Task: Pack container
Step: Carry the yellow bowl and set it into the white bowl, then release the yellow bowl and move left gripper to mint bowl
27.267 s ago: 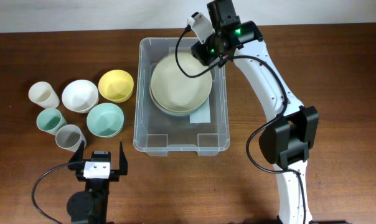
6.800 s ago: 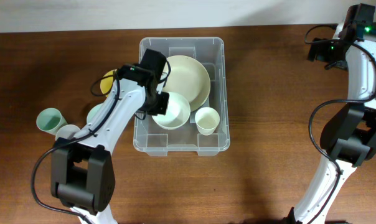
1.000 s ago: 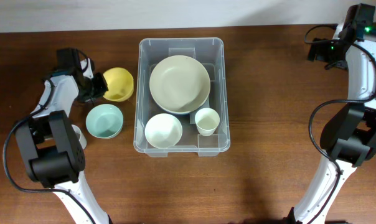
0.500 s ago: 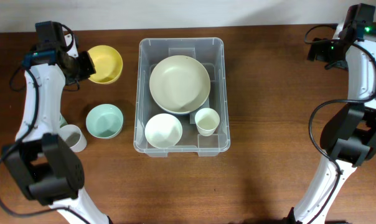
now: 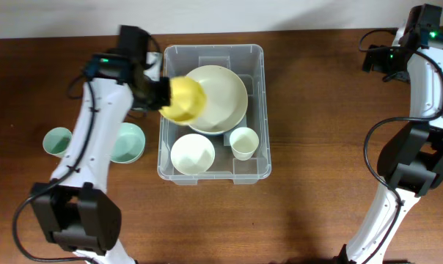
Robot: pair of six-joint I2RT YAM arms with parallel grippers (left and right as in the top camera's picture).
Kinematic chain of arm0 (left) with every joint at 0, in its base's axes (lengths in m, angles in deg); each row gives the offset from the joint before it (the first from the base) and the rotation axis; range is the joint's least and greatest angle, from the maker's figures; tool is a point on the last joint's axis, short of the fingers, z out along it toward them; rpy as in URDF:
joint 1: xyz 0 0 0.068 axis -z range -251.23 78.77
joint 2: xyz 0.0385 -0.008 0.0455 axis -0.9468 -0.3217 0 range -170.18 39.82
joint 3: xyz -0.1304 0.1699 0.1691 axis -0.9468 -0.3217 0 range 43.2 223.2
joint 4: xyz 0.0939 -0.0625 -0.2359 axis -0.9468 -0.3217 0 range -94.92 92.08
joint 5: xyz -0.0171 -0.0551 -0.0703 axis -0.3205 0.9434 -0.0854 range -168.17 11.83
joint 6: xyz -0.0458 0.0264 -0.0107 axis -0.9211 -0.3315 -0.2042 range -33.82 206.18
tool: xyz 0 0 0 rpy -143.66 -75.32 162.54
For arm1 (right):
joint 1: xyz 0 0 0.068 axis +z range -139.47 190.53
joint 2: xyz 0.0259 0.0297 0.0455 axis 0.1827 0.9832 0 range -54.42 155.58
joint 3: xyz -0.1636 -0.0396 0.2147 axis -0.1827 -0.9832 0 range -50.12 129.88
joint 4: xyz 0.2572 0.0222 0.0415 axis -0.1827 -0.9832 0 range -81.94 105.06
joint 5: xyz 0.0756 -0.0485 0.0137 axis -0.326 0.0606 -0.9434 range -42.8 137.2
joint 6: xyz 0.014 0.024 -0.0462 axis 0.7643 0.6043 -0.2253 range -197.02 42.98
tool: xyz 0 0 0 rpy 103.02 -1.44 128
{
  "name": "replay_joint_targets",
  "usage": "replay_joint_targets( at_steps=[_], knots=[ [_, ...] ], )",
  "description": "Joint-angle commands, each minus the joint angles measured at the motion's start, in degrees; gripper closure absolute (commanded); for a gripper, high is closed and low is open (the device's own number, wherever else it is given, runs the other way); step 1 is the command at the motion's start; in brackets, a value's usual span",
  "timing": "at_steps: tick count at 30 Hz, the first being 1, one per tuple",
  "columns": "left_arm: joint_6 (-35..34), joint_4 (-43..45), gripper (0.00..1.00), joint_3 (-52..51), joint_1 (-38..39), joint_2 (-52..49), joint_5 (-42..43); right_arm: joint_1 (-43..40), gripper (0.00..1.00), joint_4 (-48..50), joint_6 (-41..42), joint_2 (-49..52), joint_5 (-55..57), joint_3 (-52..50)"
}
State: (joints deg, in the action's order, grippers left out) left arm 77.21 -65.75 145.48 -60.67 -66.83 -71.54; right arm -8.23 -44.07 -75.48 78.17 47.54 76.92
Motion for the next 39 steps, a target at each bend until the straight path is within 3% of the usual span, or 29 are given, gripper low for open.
replay_joint_targets(
  at_steps=[1, 8, 16, 27, 39],
  knots=[
    [0.7, -2.6, 0.99, 0.7, 3.0, 1.5, -0.1, 0.0, 0.01, 0.0, 0.7, -1.0, -0.1, -0.4],
    [-0.8, -6.6, 0.99, -4.4, 7.1, 1.5, -0.5, 0.0, 0.01, 0.0, 0.7, -1.0, -0.1, -0.4],
    [-0.6, 2.6, 0.99, -15.5, 7.4, 1.5, -1.2, 0.0, 0.01, 0.0, 0.7, -1.0, -0.1, -0.4],
    [-0.6, 3.1, 0.99, -16.0, 7.4, 1.7, -7.6, 0.0, 0.01, 0.0, 0.7, -1.0, -0.1, -0.4],
    [-0.6, 2.0, 0.99, -16.0, 7.7, 3.0, -7.5, 0.0, 0.01, 0.0, 0.7, -1.0, -0.1, -0.4]
  ],
)
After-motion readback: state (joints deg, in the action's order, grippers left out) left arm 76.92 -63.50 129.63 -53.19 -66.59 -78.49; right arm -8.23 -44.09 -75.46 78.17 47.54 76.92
